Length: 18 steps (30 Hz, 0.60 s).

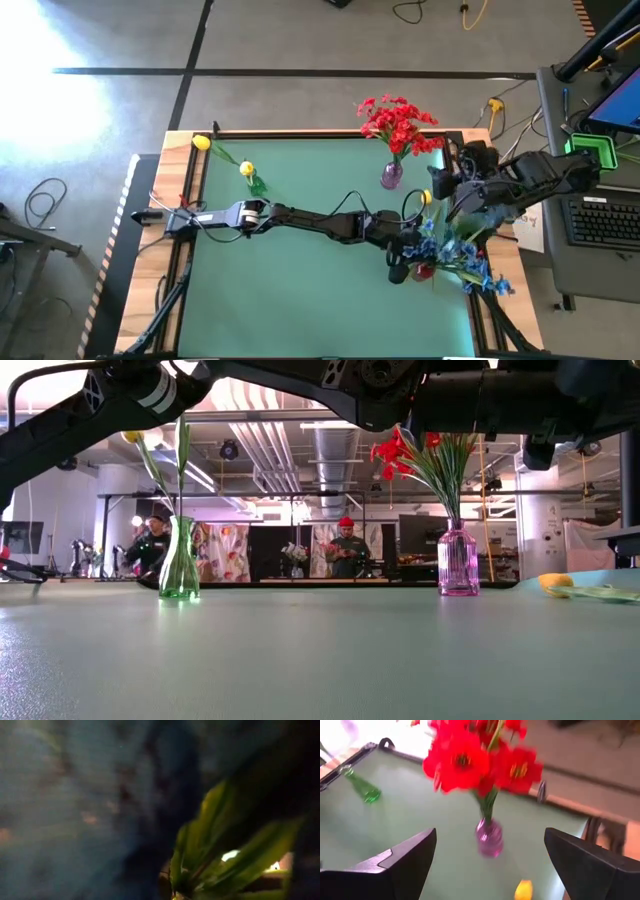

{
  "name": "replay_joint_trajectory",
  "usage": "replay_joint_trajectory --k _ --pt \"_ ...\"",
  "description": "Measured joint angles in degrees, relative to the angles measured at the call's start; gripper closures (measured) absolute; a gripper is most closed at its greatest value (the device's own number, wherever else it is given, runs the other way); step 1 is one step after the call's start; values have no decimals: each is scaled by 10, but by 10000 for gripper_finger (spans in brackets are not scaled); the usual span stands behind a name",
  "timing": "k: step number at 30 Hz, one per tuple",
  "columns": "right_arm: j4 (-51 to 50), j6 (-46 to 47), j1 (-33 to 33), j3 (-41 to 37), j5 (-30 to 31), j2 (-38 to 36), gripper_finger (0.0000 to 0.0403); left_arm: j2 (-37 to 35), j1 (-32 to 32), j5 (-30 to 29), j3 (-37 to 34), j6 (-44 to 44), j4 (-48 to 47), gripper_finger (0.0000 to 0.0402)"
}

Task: Sort flowers into vase by color
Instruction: Put the blue flower into the red vase

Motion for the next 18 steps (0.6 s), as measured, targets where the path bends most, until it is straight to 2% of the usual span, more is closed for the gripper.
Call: replay_joint_trajectory --k 6,15,18 --pt "11 -63 0 -1 98 0 39 0 0 0 0 0 0 398" --pt "37 -142 0 -1 177 1 39 0 0 -1 0 0 0 398" --pt "38 -161 0 1 182 1 39 0 0 -1 0 0 0 398"
